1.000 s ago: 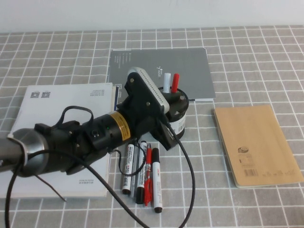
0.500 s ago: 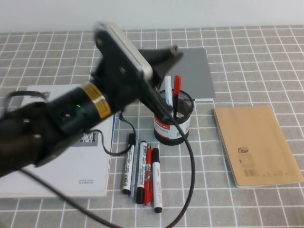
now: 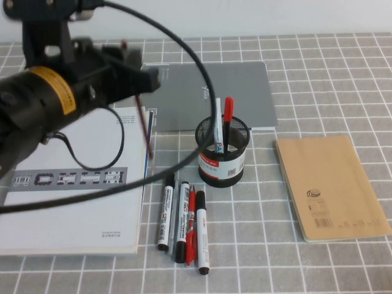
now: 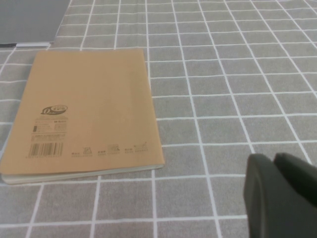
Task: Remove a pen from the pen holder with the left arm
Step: 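Take a marker out of the pen holder and lay it on the table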
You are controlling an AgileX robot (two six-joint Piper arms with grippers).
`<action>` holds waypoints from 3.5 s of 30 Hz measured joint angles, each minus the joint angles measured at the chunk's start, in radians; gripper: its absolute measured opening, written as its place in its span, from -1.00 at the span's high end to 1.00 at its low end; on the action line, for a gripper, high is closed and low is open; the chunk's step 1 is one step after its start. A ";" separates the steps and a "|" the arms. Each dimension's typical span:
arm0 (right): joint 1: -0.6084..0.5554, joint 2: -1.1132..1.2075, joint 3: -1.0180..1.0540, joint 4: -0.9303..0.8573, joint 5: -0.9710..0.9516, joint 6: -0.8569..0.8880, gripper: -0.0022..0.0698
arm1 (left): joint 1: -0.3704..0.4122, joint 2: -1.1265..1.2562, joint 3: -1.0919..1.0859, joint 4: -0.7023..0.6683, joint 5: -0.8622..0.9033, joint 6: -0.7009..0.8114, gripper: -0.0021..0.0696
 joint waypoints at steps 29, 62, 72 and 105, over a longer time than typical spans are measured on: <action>0.000 0.000 0.000 0.000 0.000 0.000 0.97 | 0.253 0.603 -0.293 -1.293 0.610 1.194 0.81; 0.000 0.000 0.000 0.000 0.000 0.000 0.97 | 0.111 -0.171 0.302 -0.704 -0.096 0.862 0.93; 0.000 0.000 0.000 0.000 0.000 0.000 0.97 | 0.105 -0.533 0.460 -0.702 -0.005 0.858 0.94; 0.000 0.000 0.000 0.000 0.000 0.000 0.97 | 0.605 -1.227 1.016 -0.594 -0.005 0.722 0.95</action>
